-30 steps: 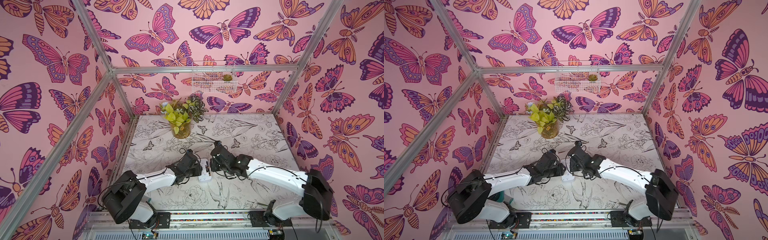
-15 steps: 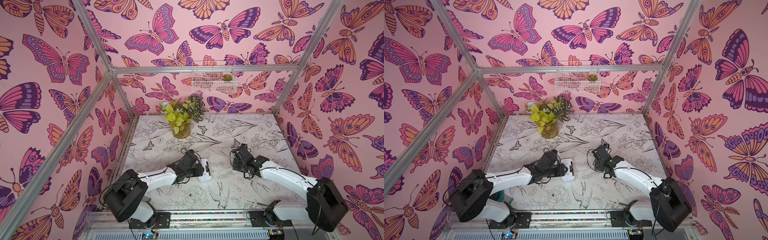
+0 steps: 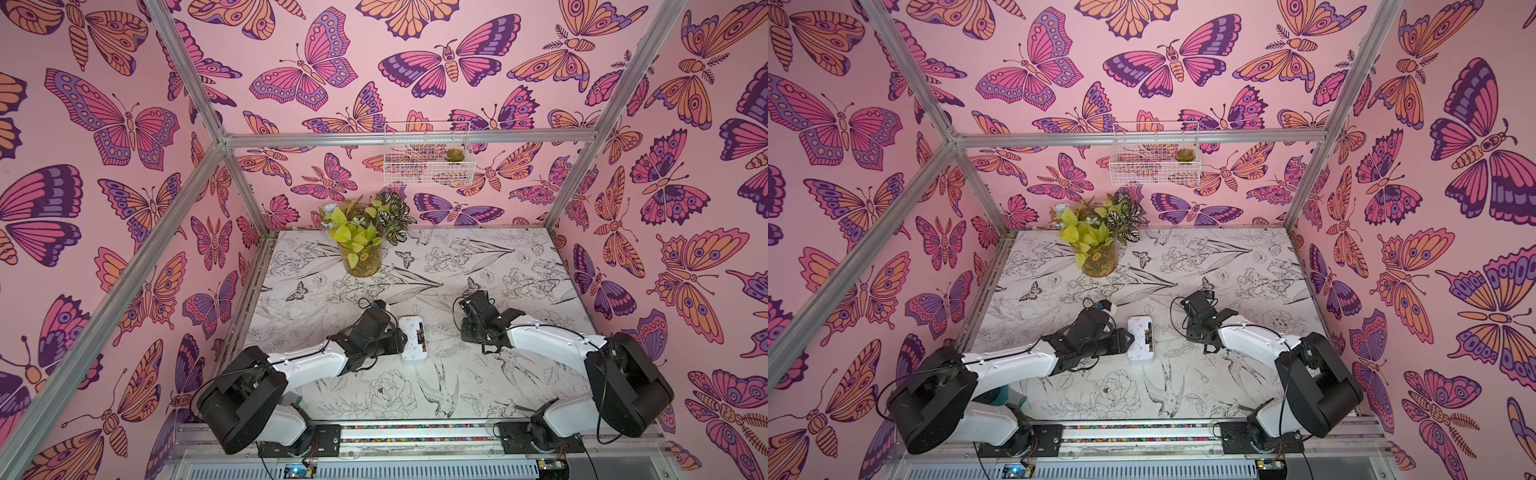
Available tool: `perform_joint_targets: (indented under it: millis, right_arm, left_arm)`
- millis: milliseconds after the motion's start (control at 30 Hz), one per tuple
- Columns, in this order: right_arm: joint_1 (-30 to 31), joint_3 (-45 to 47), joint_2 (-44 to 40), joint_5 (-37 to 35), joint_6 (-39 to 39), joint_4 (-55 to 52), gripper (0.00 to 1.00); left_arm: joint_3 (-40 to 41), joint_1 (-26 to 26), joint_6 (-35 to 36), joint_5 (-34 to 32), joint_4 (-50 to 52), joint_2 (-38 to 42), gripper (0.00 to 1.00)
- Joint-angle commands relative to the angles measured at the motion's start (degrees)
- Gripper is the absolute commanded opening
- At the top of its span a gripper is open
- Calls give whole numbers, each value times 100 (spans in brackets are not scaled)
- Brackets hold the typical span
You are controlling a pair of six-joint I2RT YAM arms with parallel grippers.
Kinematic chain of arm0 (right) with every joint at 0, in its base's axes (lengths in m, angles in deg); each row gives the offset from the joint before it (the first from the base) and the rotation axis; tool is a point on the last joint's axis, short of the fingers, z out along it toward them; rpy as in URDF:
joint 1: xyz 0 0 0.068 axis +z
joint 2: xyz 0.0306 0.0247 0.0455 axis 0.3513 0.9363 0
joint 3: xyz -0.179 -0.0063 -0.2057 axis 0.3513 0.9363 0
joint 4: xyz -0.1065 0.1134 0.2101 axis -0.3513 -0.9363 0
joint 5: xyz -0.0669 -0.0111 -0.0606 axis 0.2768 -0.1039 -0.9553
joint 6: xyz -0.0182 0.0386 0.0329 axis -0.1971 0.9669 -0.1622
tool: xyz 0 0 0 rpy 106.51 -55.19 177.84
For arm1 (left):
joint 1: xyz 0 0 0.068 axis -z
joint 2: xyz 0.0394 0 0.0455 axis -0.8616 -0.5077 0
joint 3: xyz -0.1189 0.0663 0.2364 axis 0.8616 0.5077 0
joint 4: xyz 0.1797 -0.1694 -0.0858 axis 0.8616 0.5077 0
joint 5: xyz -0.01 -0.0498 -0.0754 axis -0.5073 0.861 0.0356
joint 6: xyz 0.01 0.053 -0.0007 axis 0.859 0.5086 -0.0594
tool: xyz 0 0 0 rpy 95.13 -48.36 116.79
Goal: Insert the battery into the alarm
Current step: Move the cover to the center of the board.
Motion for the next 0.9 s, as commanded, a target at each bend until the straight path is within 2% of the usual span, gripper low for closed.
perform_joint_targets:
  millis: [0, 267, 867]
  right_arm:
    - [-37, -94, 142, 121, -13, 70, 41]
    - [-131, 122, 129, 165, 57, 182, 40]
    - [-146, 312, 490, 283, 75, 419, 34]
  left_arm:
    - [126, -43, -27, -301, 149, 286, 52]
    - [363, -38, -255, -337, 149, 868, 52]
    - [647, -38, -529, -301, 147, 1355, 52]
